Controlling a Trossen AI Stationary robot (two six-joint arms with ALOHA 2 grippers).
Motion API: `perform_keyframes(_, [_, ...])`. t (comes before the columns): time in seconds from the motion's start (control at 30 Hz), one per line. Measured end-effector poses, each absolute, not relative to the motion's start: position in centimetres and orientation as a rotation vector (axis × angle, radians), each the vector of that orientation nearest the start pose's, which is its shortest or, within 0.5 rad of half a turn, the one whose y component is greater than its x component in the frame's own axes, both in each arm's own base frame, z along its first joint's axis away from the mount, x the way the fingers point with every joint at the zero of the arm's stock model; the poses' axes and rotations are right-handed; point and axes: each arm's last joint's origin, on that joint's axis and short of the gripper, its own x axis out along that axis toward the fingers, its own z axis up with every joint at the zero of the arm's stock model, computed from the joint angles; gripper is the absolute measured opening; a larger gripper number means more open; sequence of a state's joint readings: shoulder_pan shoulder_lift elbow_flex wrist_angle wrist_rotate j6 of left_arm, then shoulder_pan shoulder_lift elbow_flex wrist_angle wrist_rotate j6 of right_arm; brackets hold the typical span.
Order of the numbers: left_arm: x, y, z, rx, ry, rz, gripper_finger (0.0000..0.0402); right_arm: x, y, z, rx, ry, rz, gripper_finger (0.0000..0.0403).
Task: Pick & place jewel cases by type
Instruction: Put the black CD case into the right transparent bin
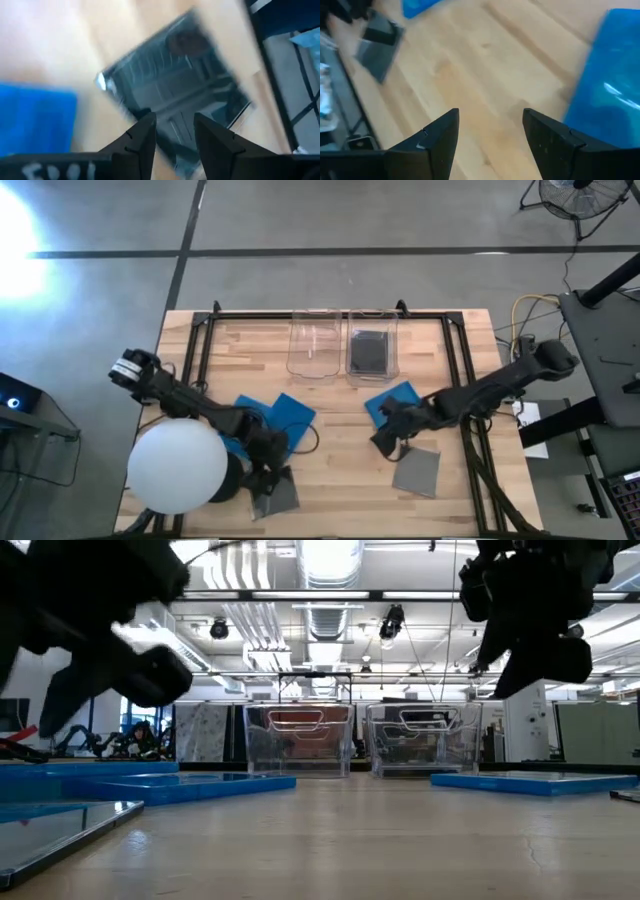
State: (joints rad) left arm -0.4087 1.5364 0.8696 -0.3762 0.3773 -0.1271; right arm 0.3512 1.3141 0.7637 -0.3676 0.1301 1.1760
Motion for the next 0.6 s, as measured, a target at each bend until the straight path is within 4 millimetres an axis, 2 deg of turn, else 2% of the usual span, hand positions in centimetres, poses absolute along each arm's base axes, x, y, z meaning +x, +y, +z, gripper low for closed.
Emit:
perform_keyframes(0.1, [26.1,-14.2,18.5,-0.019,0.983,-0.752,0.0114,25.0,9.1,20.1,0.896,0.832,-0.281,0.0215])
perform_keyframes(0.2, [26.4,-15.0,17.7,0.042,0.944,-0.791,0.0114,25.9,9.4,19.8,0.922,0.784,-0.248,0.0214])
perform_keyframes(0.37, [27.7,-15.1,16.1,0.108,0.907,-0.804,0.0114,26.5,9.7,19.2,0.947,0.775,-0.253,0.0215])
perform_keyframes(0.6, [29.3,-14.1,13.3,0.168,0.942,-0.804,0.0114,26.6,9.7,19.2,0.959,0.771,-0.254,0.0215])
